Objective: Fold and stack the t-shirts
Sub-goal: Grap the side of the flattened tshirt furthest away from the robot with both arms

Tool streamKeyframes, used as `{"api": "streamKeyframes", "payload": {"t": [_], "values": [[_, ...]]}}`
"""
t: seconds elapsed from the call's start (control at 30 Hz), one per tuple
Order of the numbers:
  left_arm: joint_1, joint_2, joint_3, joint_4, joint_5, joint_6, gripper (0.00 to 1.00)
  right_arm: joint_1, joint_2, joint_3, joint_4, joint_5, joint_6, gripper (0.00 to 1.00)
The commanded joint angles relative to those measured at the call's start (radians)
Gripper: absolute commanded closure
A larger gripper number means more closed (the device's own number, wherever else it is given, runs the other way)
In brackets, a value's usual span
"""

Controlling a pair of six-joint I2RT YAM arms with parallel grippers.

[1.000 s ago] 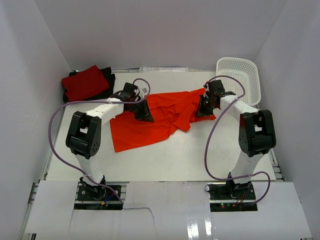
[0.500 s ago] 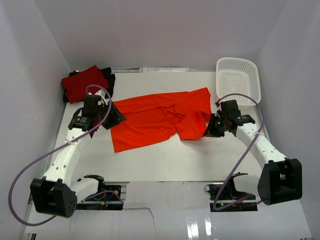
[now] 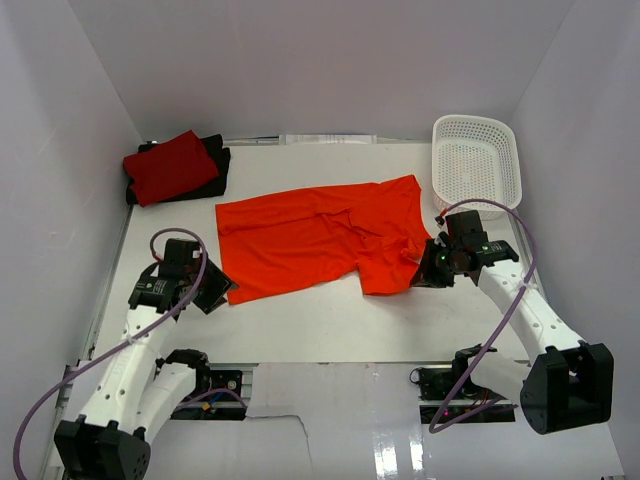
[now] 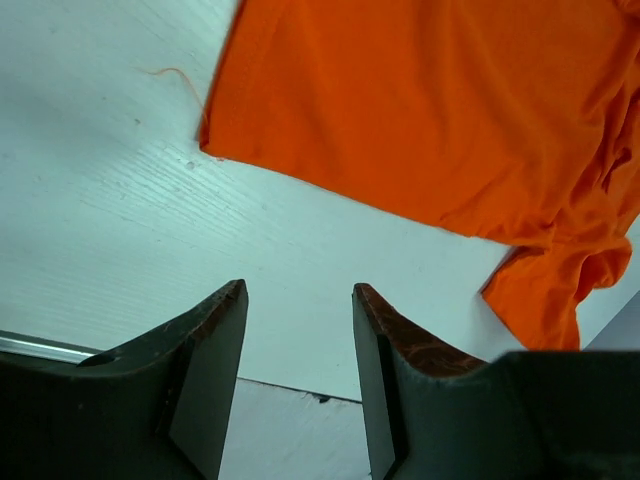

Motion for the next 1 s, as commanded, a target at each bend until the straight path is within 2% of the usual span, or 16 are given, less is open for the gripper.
{"api": "streamKeyframes", "payload": {"t": [0.0,0.13,0.4,0.53,0.73,0.8,0.97], "values": [[0.002,-0.067,-0.016,-0.051,-0.135,-0.130,0.43,0.001,-0.001,0.004,-0.006,-0.016,0.003,0.92],[0.002,-0.048,-0.051,-0.039,-0.191,-0.211,0.41,0.002,-0.001,-0.001,0.002,-0.016,0.003,0.92],[0.007,0.163,-0.067,0.059,-0.168,-0.210,0.38,0.002,-0.010,-0.013,0.006,-0.016,0.006,0.92],[0.019,0.189,-0.102,0.133,-0.139,-0.208,0.38,0.002,-0.017,-0.021,0.006,-0.029,0.010,0.92],[0.021,0.231,-0.162,0.191,-0.114,-0.217,0.43,0.002,-0.018,-0.034,0.029,-0.046,0.024,0.92],[0.021,0.237,-0.179,0.217,-0.108,-0.222,0.47,0.002,-0.015,-0.031,0.029,-0.049,0.027,0.92],[0.024,0.263,-0.185,0.252,-0.111,-0.233,0.49,0.002,-0.017,-0.022,0.033,-0.050,0.029,0.92]]}}
